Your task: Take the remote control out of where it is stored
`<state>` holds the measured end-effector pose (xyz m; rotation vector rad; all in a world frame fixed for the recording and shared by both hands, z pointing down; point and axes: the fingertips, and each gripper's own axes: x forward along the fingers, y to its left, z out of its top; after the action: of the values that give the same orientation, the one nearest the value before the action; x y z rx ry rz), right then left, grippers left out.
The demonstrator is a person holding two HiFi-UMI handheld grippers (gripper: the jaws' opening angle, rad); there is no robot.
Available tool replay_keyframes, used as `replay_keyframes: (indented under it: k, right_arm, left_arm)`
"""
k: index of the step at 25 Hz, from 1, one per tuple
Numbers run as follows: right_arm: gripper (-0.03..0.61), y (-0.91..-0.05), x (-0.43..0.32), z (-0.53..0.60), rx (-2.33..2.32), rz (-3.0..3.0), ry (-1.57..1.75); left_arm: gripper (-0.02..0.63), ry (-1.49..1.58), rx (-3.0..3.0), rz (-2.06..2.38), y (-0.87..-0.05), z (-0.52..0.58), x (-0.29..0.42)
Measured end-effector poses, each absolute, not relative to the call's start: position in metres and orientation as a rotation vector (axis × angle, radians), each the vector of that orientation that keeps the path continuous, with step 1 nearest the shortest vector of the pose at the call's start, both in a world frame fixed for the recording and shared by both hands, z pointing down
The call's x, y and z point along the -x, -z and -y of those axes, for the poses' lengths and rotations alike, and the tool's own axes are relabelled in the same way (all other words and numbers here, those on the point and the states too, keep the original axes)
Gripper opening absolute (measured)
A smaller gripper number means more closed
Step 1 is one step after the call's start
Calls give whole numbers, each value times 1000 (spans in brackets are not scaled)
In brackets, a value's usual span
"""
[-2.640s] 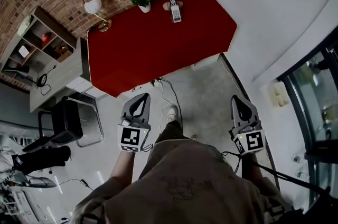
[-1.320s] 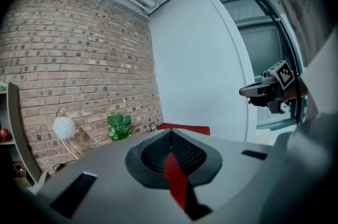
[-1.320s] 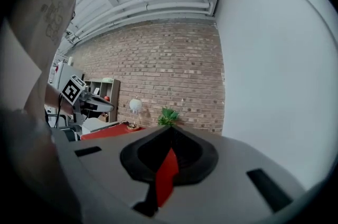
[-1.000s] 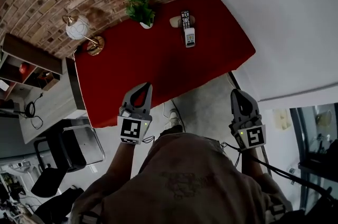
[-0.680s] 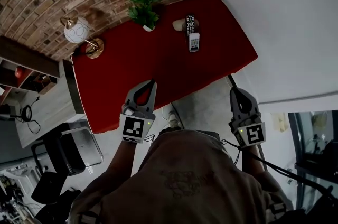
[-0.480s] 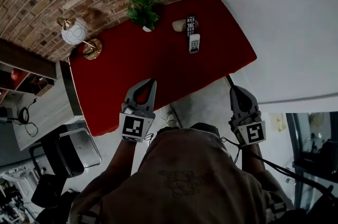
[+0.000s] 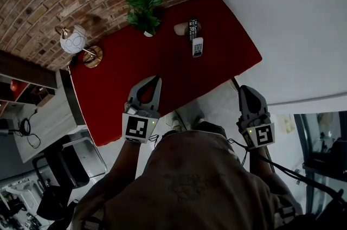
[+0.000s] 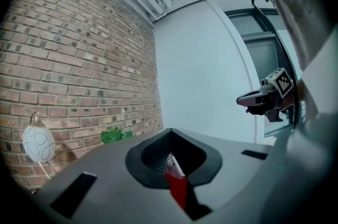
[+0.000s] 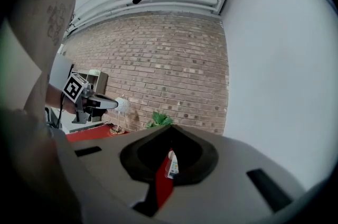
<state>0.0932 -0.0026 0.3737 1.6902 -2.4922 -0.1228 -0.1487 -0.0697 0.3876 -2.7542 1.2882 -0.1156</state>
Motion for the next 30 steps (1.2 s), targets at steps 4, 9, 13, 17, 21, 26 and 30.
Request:
replay_keyframes:
  k: [4, 9, 13, 17, 21, 26, 30]
  right_arm:
    - [13, -371, -95, 7, -1678, 2513, 130]
    - [12, -368, -100, 15, -1658, 2539, 141]
    - [12, -368, -109, 19, -1636, 2556, 143]
    - [12, -366, -123, 26, -1631, 2587, 136]
    - [12, -364, -136, 30, -1627, 2613, 127]
    - [12, -368, -155, 34, -1617, 2633, 111]
    - [12, -371, -164, 37, -1602, 2647, 107]
  left_arm:
    - [10, 102, 2735, -1302, -380, 73, 146]
    - [10, 135, 2733, -1333, -383, 80, 142]
    - [11, 154, 2719, -1352, -381, 81, 131]
    - [11, 164, 2702, -1375, -376, 82, 119]
    - [11, 191, 2705, -1383, -375, 83, 106]
    - [11, 203, 2706, -1382, -373, 84, 83]
    - [11, 205, 2701, -1365, -371, 84, 68]
